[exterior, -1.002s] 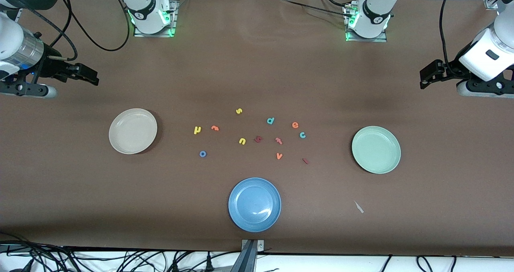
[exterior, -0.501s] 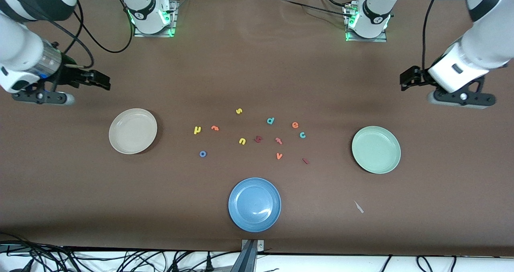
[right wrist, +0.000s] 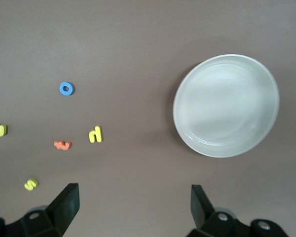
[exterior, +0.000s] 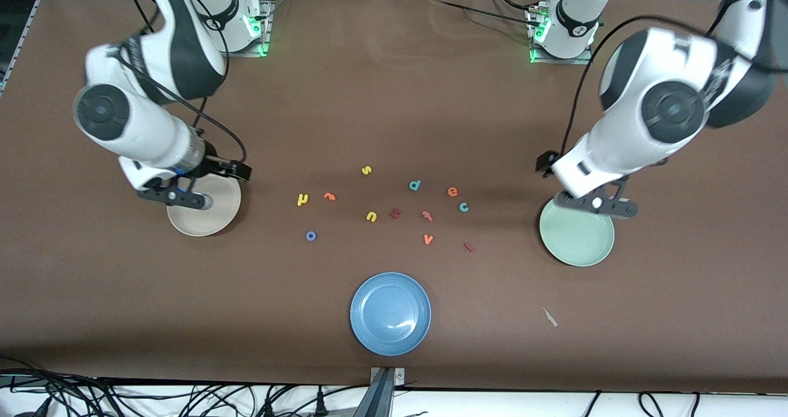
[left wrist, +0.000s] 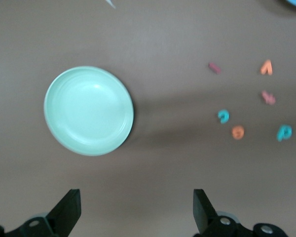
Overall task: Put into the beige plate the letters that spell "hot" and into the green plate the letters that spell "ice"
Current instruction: 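Reach the right gripper and the left gripper down toward the letters, then grasp the yellow n with the right gripper while the left gripper grasps pink, then drop the yellow n on beige plate while the left gripper drops pink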
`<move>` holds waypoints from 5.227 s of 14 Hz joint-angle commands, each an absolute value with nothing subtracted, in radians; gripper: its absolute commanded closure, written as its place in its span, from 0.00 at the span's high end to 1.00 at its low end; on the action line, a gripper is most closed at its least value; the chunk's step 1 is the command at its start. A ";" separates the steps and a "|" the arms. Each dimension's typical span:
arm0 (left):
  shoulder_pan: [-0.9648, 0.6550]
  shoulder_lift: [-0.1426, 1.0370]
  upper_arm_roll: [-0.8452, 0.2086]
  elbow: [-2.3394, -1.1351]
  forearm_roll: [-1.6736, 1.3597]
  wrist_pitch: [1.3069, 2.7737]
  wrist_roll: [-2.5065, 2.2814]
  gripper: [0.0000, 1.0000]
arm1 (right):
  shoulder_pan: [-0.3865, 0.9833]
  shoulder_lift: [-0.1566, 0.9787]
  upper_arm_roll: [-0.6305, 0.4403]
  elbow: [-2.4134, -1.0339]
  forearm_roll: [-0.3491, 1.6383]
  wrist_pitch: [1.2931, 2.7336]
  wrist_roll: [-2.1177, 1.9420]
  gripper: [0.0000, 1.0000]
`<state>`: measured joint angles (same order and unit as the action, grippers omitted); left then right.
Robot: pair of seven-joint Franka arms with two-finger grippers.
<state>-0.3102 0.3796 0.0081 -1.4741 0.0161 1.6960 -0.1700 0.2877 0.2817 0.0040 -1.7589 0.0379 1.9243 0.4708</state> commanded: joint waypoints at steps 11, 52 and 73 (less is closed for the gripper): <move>-0.402 0.768 0.012 -1.379 -0.161 2.178 -0.878 0.88 | 0.360 0.531 0.055 -1.947 0.055 2.526 0.719 1.00; -0.422 0.890 0.025 -1.301 -0.048 2.160 -0.962 0.00 | 0.390 0.407 -0.182 -1.956 0.052 2.206 0.292 0.13; -0.208 0.750 0.015 -1.413 0.037 1.846 -0.218 1.00 | 0.426 0.543 -0.158 -1.752 0.233 2.212 0.431 1.00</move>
